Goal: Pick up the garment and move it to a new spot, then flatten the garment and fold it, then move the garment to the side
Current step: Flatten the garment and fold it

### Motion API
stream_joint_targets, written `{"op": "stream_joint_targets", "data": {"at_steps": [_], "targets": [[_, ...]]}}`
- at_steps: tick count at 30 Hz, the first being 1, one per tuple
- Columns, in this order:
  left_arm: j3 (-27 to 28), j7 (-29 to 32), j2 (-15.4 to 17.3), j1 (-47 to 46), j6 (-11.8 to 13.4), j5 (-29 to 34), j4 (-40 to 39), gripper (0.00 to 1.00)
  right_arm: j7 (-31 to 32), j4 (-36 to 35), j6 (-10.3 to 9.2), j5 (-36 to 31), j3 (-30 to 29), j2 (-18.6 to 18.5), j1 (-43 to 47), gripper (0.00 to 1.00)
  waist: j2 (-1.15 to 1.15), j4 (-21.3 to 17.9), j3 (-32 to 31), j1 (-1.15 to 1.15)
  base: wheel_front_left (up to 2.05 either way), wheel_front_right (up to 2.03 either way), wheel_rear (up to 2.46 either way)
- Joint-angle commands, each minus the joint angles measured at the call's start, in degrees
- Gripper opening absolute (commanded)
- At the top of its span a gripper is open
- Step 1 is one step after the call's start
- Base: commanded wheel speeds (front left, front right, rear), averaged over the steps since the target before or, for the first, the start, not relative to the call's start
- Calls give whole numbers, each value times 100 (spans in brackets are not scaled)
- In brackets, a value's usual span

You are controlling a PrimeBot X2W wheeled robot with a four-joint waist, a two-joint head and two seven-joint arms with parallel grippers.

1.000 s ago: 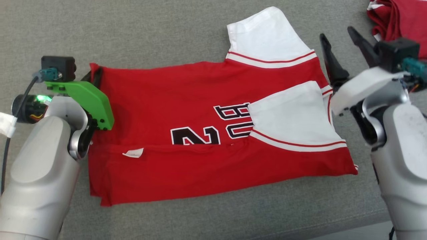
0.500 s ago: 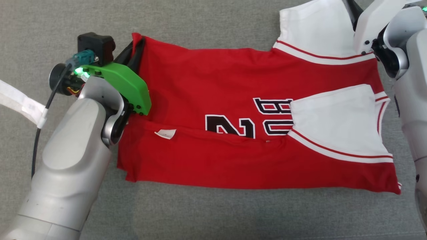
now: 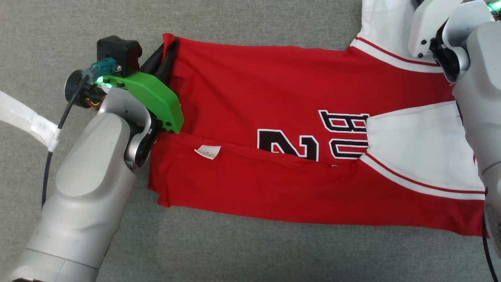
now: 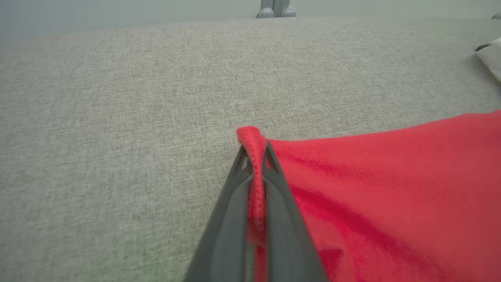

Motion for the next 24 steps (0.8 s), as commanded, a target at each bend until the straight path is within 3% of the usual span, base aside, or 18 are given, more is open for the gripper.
{"op": "stream_joint_targets", "data": {"at_steps": [1,8,13,17,24], "targets": [[32,-54,23,-142,2,-16,27,0,-54,201,-7,-58,26,-24,98,0,0,-41,-20,0,0,0,0],[119,-346,113,-46,21,-70,178,0,-981,281,-8,-60,8,83,-155,0,0,-231,-251,0,0,0,0],[170,-670,218,240,-35,-157,244,0,-1517,126,-8,204,311,193,124,0,0,-405,-560,0,0,0,0],[200,-924,301,596,-52,-237,217,0,-1833,-272,-8,590,705,168,567,0,0,-544,-859,0,0,0,0],[228,-1257,484,1340,2,-286,-101,0,-2104,-1571,-8,1273,1061,-218,1834,0,0,-740,-1318,0,0,0,0]]}}
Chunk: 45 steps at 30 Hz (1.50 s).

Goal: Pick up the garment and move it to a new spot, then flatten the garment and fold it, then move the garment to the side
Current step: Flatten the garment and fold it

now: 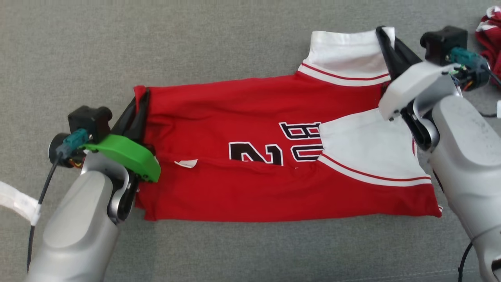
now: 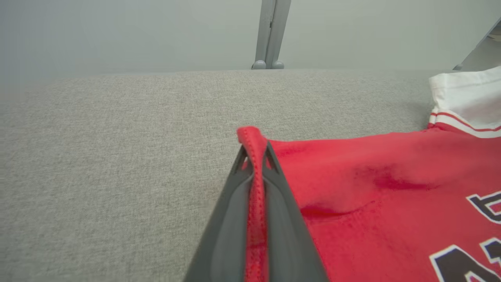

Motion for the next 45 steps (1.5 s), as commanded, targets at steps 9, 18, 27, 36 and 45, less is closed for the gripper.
{"op": "stream_joint_targets", "data": {"at_steps": [9,18,27,36,45], "targets": [[128,-215,324,1403,392,-126,-1001,0,289,-2117,-9,-300,-783,-32,2458,0,0,-352,-790,0,0,0,0],[207,-305,237,2313,708,-309,-1209,99,648,-3077,-9,-779,-1604,674,3922,43,0,-425,-921,0,0,0,0],[428,-445,60,2884,954,-216,-1202,100,634,-3299,-9,-1012,-2174,998,4688,100,0,-386,-1193,0,0,0,0],[994,-455,-263,3473,1050,62,-1682,100,824,-3366,-9,-1158,-2488,1105,4701,100,0,-274,-1470,0,0,0,0],[1401,-450,-527,3604,955,446,-1866,100,1297,-1810,-8,-1576,-2490,789,3952,100,0,168,-1345,0,0,0,0]]}}
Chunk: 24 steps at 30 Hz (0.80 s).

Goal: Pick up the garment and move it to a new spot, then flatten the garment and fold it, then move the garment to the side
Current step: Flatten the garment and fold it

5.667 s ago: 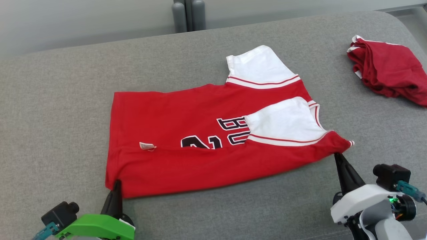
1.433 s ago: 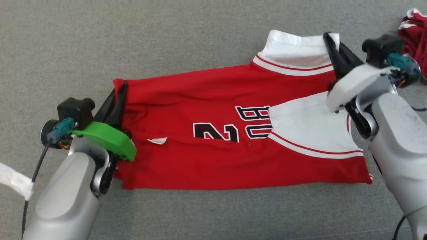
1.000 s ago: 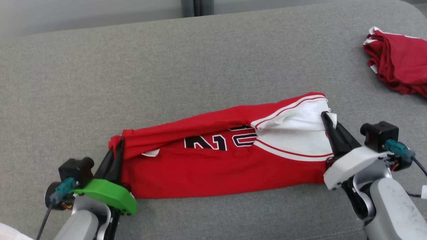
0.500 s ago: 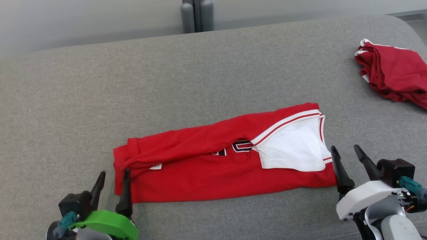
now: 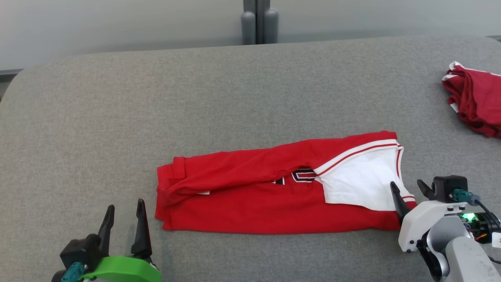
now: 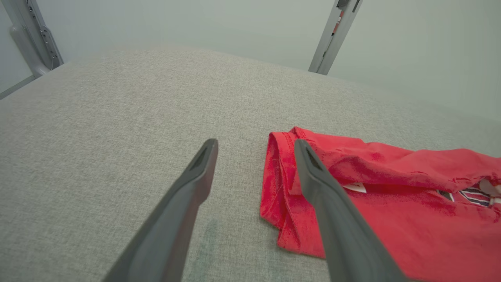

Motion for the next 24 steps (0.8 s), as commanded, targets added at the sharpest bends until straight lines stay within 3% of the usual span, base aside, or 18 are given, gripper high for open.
{"op": "stream_joint_targets", "data": {"at_steps": [1,9,11,12,13,14,24], "targets": [[29,0,-14,-19,-41,83,32,100,26,162,-7,-65,-7,-54,-90,100,0,114,65,0,0,0,0],[195,-1,-115,-122,-79,197,194,100,202,1011,-3,27,201,118,-314,100,0,252,91,0,0,0,0],[232,-1,-127,-130,-95,245,213,100,231,1140,-2,63,281,161,-368,41,0,251,86,0,0,0,0],[243,-1,-131,-136,-101,255,217,100,230,1173,-2,66,299,173,-387,30,0,248,83,0,0,0,0],[266,-1,-144,-146,-109,289,219,100,221,1227,-2,69,329,186,-426,9,0,238,73,0,0,0,0],[282,-1,-152,-150,-112,307,217,100,203,1259,-1,60,348,192,-464,0,0,229,66,0,0,0,0],[421,-1,-240,-111,-229,464,199,100,-126,1153,-9,-4,65,-130,-885,0,0,-83,-91,0,0,0,0]]}}
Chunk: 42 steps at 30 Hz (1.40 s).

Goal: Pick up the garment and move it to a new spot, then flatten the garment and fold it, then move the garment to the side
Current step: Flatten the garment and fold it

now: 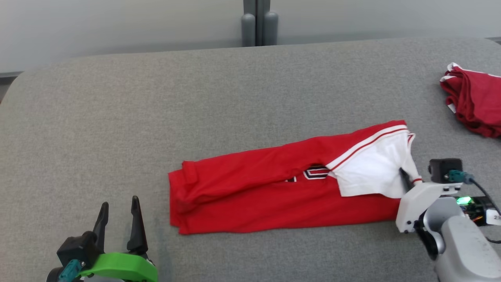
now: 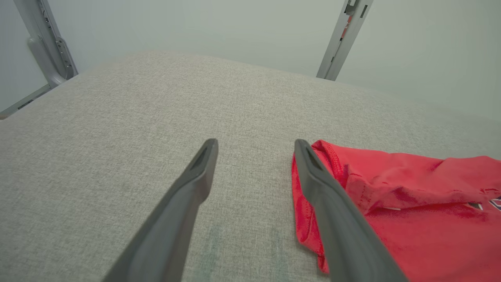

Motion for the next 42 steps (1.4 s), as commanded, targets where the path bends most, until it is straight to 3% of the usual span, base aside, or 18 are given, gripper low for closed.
{"op": "stream_joint_targets", "data": {"at_steps": [1,7,11,19,27,30,37,42], "targets": [[16,-1,-33,-25,-35,59,1,100,-28,-94,-11,14,-108,-156,-30,0,0,-117,-69,0,0,0,0],[41,-1,-110,-71,-85,111,38,100,193,-610,-11,59,-488,-561,147,0,0,-280,-94,0,0,0,0],[57,-1,-156,-107,-139,143,69,100,382,-887,-10,138,-670,-601,229,0,0,-343,-63,0,0,0,0],[64,-1,-199,-144,-200,221,198,100,564,-1472,-10,610,-542,-217,281,0,0,-321,-85,0,0,0,0],[111,-1,-205,-88,-234,229,314,100,739,-2209,-8,1229,468,205,416,0,0,-175,-174,0,0,0,0],[107,-1,-225,-131,-246,241,351,100,766,-2300,-8,1508,1242,348,348,0,0,-84,-189,0,0,0,0],[58,-1,-261,-209,-289,253,415,100,471,-1830,-8,2336,2630,383,37,0,0,174,-189,0,0,0,0],[-6,-1,-297,-261,-325,281,465,100,147,-1197,-7,2708,3271,381,-247,0,0,419,-202,0,0,0,0]]}}
